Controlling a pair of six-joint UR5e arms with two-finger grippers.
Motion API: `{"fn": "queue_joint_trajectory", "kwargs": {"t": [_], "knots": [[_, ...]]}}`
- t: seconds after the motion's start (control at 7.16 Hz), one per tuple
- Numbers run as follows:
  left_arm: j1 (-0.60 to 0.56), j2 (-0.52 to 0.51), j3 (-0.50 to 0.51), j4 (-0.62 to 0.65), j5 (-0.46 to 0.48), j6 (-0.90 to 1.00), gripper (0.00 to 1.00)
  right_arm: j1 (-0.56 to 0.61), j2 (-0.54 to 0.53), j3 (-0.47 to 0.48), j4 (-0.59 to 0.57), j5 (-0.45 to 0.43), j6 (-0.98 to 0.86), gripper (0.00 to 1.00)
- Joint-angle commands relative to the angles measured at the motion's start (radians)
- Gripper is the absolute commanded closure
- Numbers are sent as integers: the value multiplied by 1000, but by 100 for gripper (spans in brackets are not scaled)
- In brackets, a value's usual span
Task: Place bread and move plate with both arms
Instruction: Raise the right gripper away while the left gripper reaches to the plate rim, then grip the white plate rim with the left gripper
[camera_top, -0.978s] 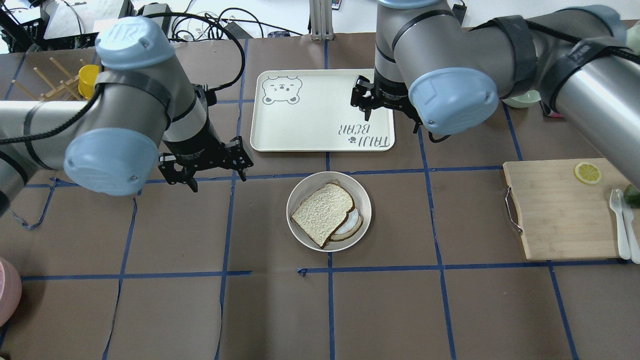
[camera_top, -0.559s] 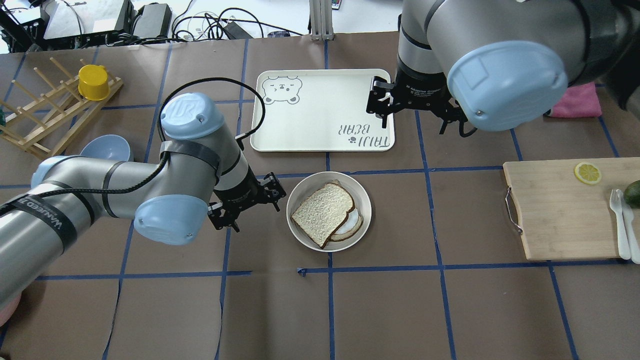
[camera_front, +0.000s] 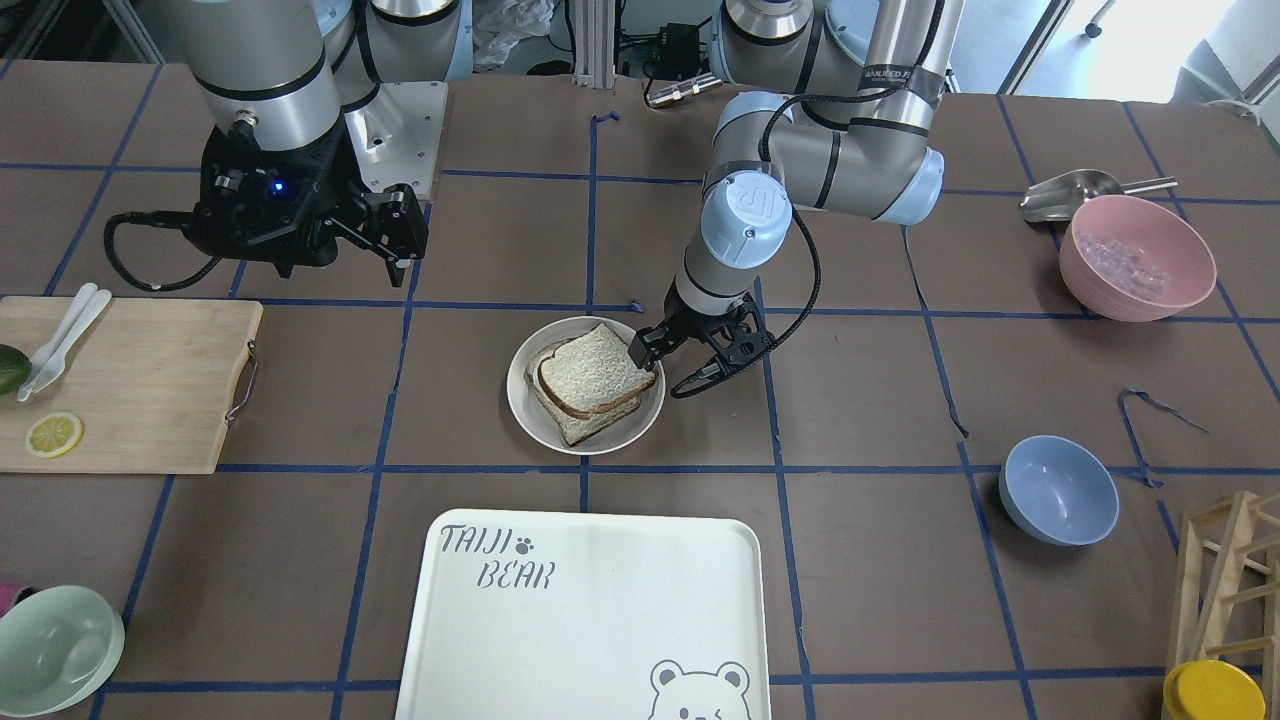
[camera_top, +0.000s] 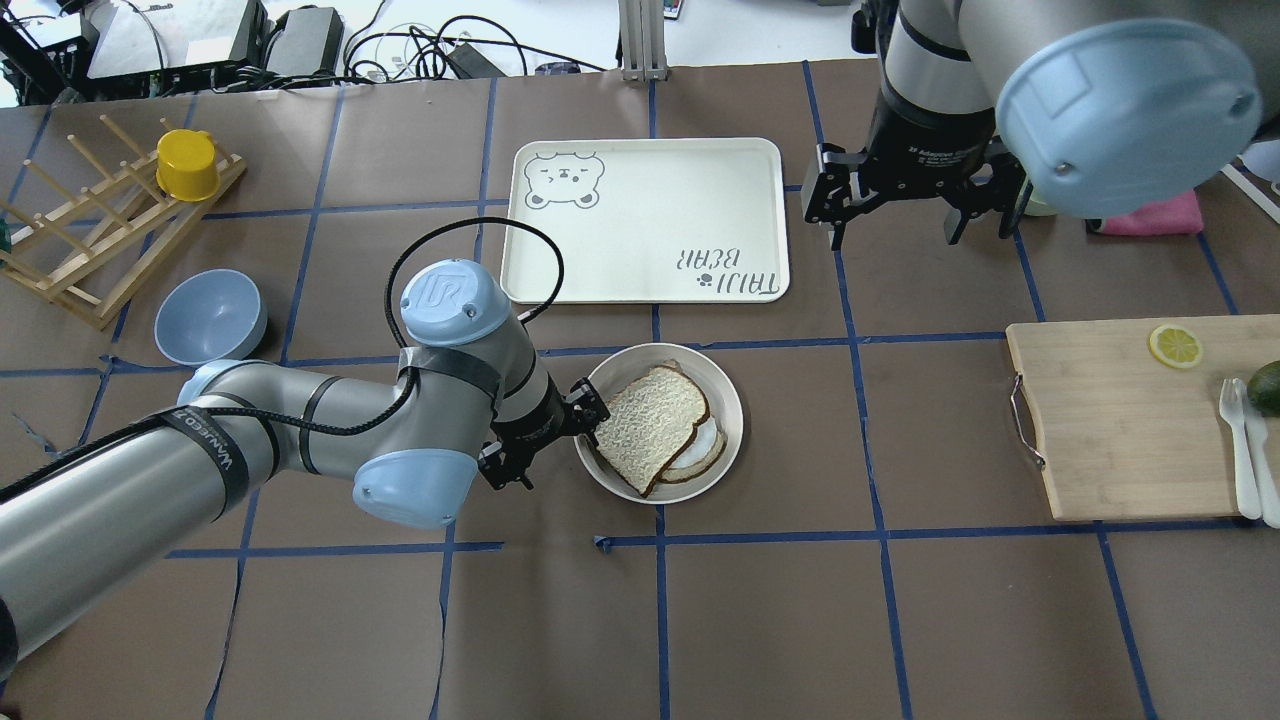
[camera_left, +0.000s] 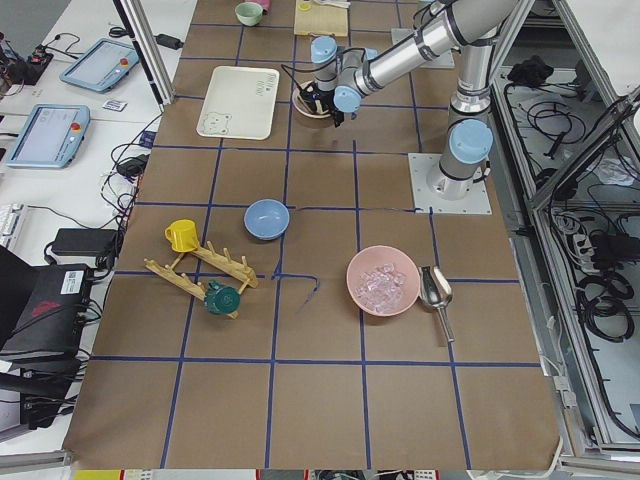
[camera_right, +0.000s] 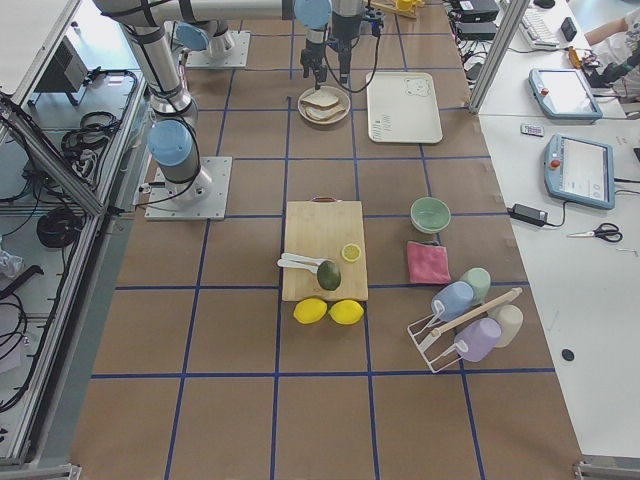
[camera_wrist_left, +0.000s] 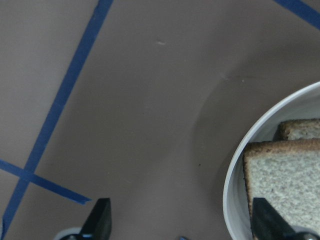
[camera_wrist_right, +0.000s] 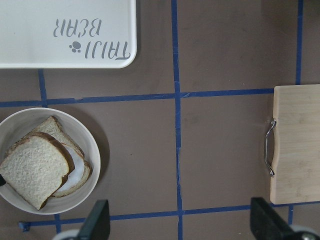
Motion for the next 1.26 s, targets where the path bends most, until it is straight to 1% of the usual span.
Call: {"fn": "queue_joint_trajectory", "kwargs": {"t": [0.0,0.14,0.28,0.56,0.7,1.12], "knots": [[-8,-37,-1,39,-2,4,56,-17,-14,-1,-9,5,-63,0],[-8,-42,0,41,-2,7,79,-18,-17,-2,-2,12,-64,0],[-8,-44,3,47,-2,9,100,-18,-17,-2,-2,12,-66,0],[-8,-44,11,58,-2,13,100,-18,-29,-13,0,14,-64,0],[-7,-37,17,99,-2,21,100,-20,-28,-11,0,12,-64,0],[7,-1,35,118,-6,140,100,-21,-29,-13,0,12,-64,0]]}}
